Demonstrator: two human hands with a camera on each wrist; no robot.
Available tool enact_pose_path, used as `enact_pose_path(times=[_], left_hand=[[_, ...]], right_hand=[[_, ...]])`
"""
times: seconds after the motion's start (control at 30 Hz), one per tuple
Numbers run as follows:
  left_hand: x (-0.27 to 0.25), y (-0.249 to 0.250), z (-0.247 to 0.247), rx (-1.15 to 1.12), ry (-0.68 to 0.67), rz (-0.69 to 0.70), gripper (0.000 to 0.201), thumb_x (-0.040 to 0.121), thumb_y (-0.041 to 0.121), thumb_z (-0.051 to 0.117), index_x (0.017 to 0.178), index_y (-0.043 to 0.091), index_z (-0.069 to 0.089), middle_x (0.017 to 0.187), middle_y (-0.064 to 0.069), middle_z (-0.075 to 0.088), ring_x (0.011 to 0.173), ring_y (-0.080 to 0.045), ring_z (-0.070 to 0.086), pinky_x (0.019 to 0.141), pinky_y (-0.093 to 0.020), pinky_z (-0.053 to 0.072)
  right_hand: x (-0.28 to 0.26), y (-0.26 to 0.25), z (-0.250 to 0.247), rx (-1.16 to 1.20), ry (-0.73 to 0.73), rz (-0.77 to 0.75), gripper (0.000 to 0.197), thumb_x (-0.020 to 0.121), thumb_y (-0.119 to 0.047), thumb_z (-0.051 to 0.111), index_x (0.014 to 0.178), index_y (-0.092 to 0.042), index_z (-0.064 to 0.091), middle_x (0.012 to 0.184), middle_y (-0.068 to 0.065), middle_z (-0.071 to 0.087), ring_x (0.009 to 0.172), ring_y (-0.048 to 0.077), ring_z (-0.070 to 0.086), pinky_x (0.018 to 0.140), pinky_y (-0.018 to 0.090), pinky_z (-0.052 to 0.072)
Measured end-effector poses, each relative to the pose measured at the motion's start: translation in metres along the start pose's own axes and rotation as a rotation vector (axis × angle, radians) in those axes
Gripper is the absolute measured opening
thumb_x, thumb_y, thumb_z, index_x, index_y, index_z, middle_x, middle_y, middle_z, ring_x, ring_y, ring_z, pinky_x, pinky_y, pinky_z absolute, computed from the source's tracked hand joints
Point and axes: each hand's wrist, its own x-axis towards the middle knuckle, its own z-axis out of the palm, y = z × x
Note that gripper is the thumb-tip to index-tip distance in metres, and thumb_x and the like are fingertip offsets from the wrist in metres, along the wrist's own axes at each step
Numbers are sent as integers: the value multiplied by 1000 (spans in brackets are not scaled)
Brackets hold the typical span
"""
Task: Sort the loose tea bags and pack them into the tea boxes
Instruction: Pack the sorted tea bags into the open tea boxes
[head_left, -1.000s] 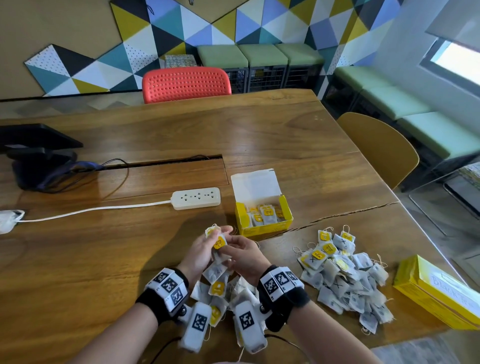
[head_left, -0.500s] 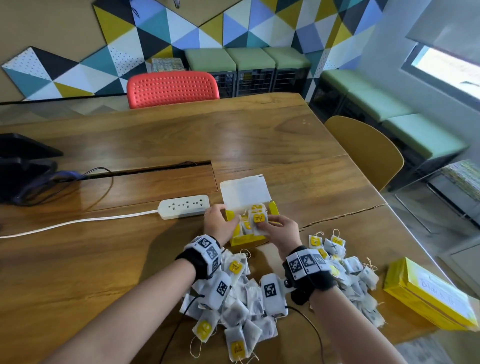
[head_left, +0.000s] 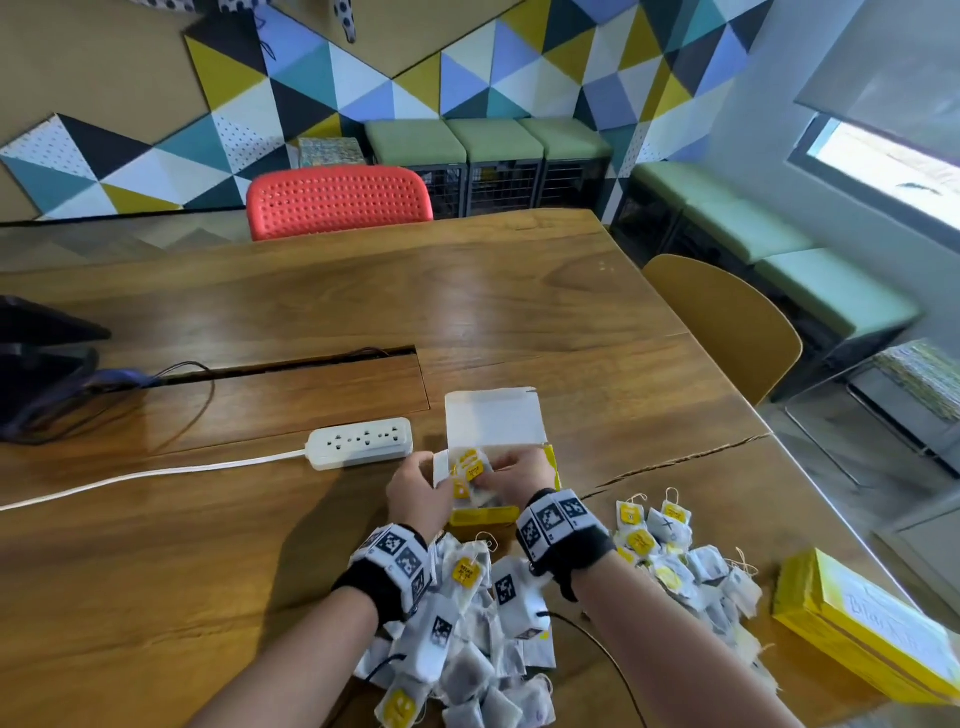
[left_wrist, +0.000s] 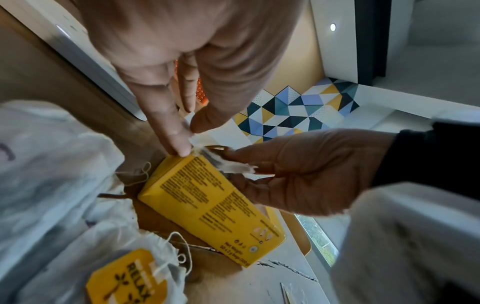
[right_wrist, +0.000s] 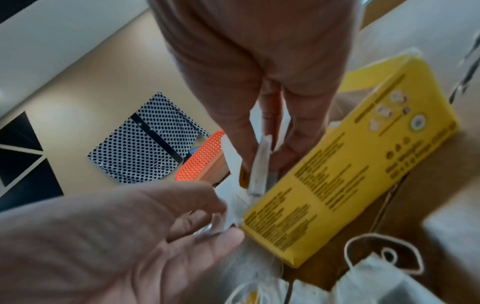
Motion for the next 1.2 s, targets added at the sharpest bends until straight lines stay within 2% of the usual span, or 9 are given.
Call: enact_pose_path(times=[0.13,0.27,0.43,0.67,0.73,0.83,0.9,1.07,1.2], left_hand=[[-4,-1,-1,-75,23,-34,36,81,10,65,117,7,63,113,-9,69,106,-24,62,85,-23,43],[-9,0,-1,-132,37,-84,39,82,11,68,119,6,60,114,-10,68,107,-23,62,84,-22,41],[-14,2,-2,-161,54,-103,37,83,10,67,118,6,58,112,-9,67,103,-23,62,81,-22,43],[-19,2,-4,-209,45,-114,37,84,9,67,119,6,56,110,-7,67,94,-18,60,79,-22,44],[-19,-1,-9,-206,4,-84,35,84,10,68,118,7,58,109,-5,66,89,-14,60,78,-20,46],[-20,-13,-19,-167,-70,-30,26,85,12,66,110,13,62,102,1,66,91,-13,62,82,-22,48],[-24,-27,-25,-111,-111,29,17,86,13,64,102,17,65,96,6,65,92,-11,63,83,-20,47],[-45,-63,-33,66,-199,276,14,85,11,65,88,25,64,96,8,66,80,-3,61,64,-1,38],[-55,-82,-31,292,-296,432,32,80,16,72,111,24,65,122,5,53,113,-15,51,94,-21,39]], right_hand=[[1,-3,15,-83,-2,44,21,80,-31,75,86,-11,74,87,6,73,82,18,69,71,27,56],[-2,-3,22,-152,69,25,19,86,-24,69,80,-6,74,59,-2,58,64,14,56,64,25,49],[-3,1,28,-316,107,-89,16,82,-19,68,86,-4,72,89,13,71,86,26,66,70,30,54],[-8,8,26,-391,86,-230,27,74,-17,78,94,-3,67,89,11,69,87,23,61,78,34,51],[-9,11,22,-367,115,-288,24,74,-15,76,92,-5,64,90,9,66,85,22,59,73,30,49],[-19,27,13,-229,232,-414,18,79,-13,72,89,-14,57,91,1,55,77,17,56,61,11,35],[-35,46,9,-120,321,-456,13,83,-13,69,93,-12,60,92,-1,55,74,14,57,61,6,34],[-63,109,25,-134,263,-317,9,85,-19,66,93,-17,66,92,1,60,80,18,63,74,30,52],[-74,112,40,-280,98,-341,26,86,-27,66,108,-15,65,104,2,57,94,20,58,81,21,42]])
